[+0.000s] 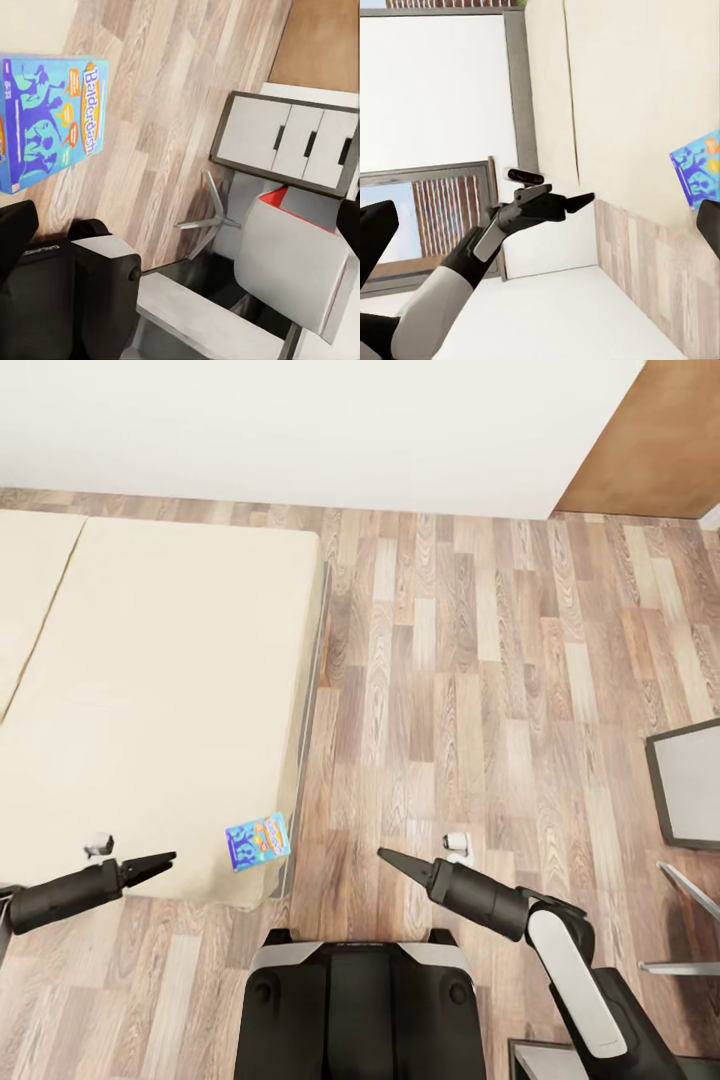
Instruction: Put all the toys in the child's room - the three board games (two on the bed and one on the table), the two jigsaw puzzles on the table, and the tennis ball on the table - inside the toy box on the table in the child's room.
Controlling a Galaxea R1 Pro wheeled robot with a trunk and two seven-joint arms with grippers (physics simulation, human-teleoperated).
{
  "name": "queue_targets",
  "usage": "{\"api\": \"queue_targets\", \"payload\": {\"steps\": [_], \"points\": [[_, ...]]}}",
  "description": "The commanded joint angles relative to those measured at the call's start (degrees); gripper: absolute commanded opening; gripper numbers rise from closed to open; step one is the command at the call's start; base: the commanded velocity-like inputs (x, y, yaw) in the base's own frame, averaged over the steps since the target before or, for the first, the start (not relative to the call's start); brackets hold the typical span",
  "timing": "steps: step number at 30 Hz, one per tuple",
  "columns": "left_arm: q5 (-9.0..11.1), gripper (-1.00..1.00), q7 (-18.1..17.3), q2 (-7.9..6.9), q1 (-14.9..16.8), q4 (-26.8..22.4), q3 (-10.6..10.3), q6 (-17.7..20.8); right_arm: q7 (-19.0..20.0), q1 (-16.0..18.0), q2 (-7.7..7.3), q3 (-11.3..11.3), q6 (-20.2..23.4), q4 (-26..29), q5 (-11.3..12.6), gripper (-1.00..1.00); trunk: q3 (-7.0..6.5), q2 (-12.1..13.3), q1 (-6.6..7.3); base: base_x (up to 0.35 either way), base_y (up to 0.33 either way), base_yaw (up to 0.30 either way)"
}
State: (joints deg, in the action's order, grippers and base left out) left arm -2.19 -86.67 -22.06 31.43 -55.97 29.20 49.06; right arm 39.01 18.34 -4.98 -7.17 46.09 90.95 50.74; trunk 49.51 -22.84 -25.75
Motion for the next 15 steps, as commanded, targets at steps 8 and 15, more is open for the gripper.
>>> {"api": "queue_targets", "payload": {"steps": [8, 15], "points": [[-0.1, 1.00, -0.7, 0.06, -0.2, -0.2, 0.5, 0.5, -0.1, 0.0, -0.27, 0.1, -0.2, 0.0, 0.2, 1.00, -0.70, -0.1, -0.04, 0.000, 0.000, 0.000], [-0.1, 1.00, -0.9, -0.11, -0.2, -0.3, 0.7, 0.5, 0.0, 0.0, -0.31, 0.1, -0.3, 0.0, 0.2, 1.00, -1.37, -0.1, -0.04, 0.000, 0.000, 0.000]]}}
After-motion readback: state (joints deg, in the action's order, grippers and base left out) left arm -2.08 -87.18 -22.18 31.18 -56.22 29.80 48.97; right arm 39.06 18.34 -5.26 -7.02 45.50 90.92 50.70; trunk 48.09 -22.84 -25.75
